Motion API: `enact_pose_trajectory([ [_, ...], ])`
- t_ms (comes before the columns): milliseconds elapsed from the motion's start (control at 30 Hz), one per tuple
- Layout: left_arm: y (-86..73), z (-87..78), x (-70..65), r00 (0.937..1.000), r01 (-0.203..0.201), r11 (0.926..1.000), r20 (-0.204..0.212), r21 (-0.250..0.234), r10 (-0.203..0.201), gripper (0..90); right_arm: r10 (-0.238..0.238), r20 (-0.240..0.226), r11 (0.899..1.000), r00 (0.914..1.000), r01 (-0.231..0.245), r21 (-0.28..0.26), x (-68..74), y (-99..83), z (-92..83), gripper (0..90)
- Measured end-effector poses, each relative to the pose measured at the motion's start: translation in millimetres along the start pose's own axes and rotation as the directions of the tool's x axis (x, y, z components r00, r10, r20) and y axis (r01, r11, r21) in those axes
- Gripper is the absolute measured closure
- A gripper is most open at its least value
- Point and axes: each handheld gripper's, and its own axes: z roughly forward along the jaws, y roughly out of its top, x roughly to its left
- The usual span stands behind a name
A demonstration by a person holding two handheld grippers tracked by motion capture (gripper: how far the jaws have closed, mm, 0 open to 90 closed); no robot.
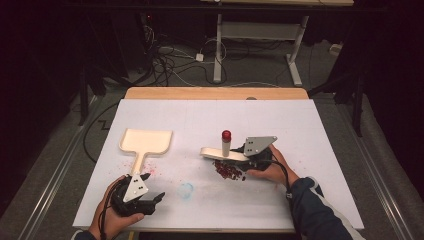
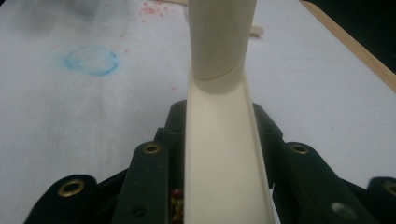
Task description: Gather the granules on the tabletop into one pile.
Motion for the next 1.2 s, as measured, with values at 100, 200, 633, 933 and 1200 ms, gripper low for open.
enact_pose_trajectory([
  [100, 0.2, 0.2, -0.1, 1.0, -0.001, 1.0, 0.004, 0.0, 0.001, 23.3, 0.0, -0.004, 1.0, 1.0, 0.0, -0.003, 4.1, -3.2, -9.7, 67.6],
  [200, 1.1, 0.2, -1.4, 1.0, -0.008, 1.0, 0.003, 0.001, 0.008, 23.4, 0.014, 0.012, 1.0, 0.9998, -0.014, -0.011, 6.0, -5.3, -15.4, 67.6],
  [633, 2.4, -3.5, 0.6, 0.9997, -0.023, 0.9995, -0.007, -0.021, 0.023, 23.3, 0.19, 0.22, 0.982, 0.9568, -0.187, -0.034, 13.1, 1.9, -42.6, 67.7],
  [933, 5.0, -4.8, -0.5, 0.9996, -0.029, 0.9988, -0.004, -0.039, 0.029, 23.4, 0.386, 0.453, 0.905, 0.8037, -0.426, -0.016, 46.8, 1.5, -57.4, 67.6],
  [1200, 8.4, -2.9, -2.3, 0.9992, -0.039, 0.9983, 0.006, -0.044, 0.039, 23.3, 0.407, 0.586, 0.877, 0.7011, -0.479, -0.035, 70.1, 7.3, -26.4, 67.7],
])
